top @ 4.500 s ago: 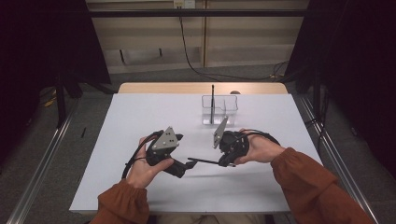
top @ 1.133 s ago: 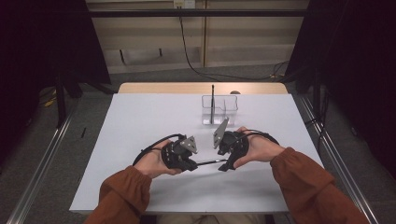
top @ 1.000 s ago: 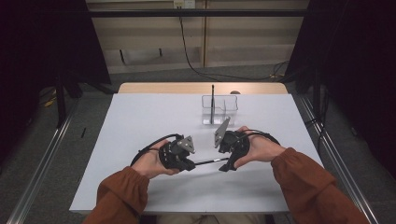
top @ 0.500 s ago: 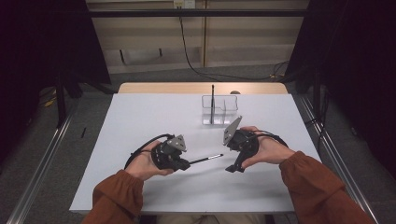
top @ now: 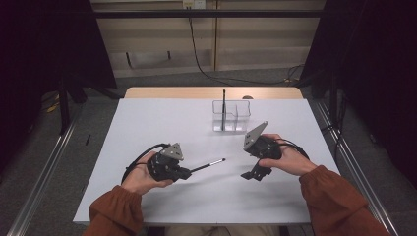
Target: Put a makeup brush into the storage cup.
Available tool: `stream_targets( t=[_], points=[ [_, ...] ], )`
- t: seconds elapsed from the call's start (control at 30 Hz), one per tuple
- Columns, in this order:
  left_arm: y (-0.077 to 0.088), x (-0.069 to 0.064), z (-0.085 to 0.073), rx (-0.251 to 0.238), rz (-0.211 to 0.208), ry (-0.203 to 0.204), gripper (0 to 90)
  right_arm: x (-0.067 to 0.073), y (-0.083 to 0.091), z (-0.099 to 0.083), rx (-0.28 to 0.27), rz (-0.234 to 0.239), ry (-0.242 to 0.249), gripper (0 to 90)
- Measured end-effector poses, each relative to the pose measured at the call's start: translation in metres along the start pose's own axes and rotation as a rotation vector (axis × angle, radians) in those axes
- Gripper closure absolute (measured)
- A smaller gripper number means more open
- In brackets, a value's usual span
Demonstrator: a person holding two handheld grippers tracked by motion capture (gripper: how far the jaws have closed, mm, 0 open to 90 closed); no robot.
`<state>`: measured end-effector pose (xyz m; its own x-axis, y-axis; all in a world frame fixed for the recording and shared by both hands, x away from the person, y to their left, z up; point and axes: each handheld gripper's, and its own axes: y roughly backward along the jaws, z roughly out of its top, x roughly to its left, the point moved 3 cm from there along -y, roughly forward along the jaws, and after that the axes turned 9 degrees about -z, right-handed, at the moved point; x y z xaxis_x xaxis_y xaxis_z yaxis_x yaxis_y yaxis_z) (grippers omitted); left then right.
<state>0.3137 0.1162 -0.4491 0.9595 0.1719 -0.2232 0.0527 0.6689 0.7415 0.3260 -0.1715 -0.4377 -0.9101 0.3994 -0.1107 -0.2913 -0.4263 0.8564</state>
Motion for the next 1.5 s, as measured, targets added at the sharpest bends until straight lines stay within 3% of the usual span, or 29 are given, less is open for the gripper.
stream_targets(
  t=[0.3, 0.47, 0.6, 0.93, 1.17, 1.3, 1.5],
  points=[
    [0.003, 0.003, -0.007, -0.043, -0.003, 0.025, 84.1, -0.003, 0.004, -0.003, -0.043, -0.001, -0.038, 7.4],
    [0.006, 0.001, -0.008, -0.097, -0.004, 0.039, 84.0, 0.000, 0.002, -0.006, -0.057, 0.006, -0.045, 7.4],
    [0.008, -0.001, -0.008, -0.126, -0.023, 0.031, 84.0, 0.002, 0.001, -0.008, -0.071, 0.012, -0.051, 7.3],
    [0.009, -0.003, -0.005, -0.223, -0.021, 0.032, 84.1, 0.007, 0.001, -0.009, -0.133, 0.040, -0.057, 5.6],
    [0.012, -0.003, -0.002, -0.314, 0.006, 0.016, 84.1, 0.011, -0.003, -0.010, -0.168, 0.061, -0.070, 5.1],
    [0.011, -0.003, -0.001, -0.340, 0.011, 0.004, 84.1, 0.011, -0.003, -0.011, -0.207, 0.040, -0.084, 6.1],
    [0.008, -0.007, 0.002, -0.405, -0.015, -0.014, 84.1, 0.010, 0.000, -0.011, -0.259, 0.028, -0.100, 5.5]
  ],
)
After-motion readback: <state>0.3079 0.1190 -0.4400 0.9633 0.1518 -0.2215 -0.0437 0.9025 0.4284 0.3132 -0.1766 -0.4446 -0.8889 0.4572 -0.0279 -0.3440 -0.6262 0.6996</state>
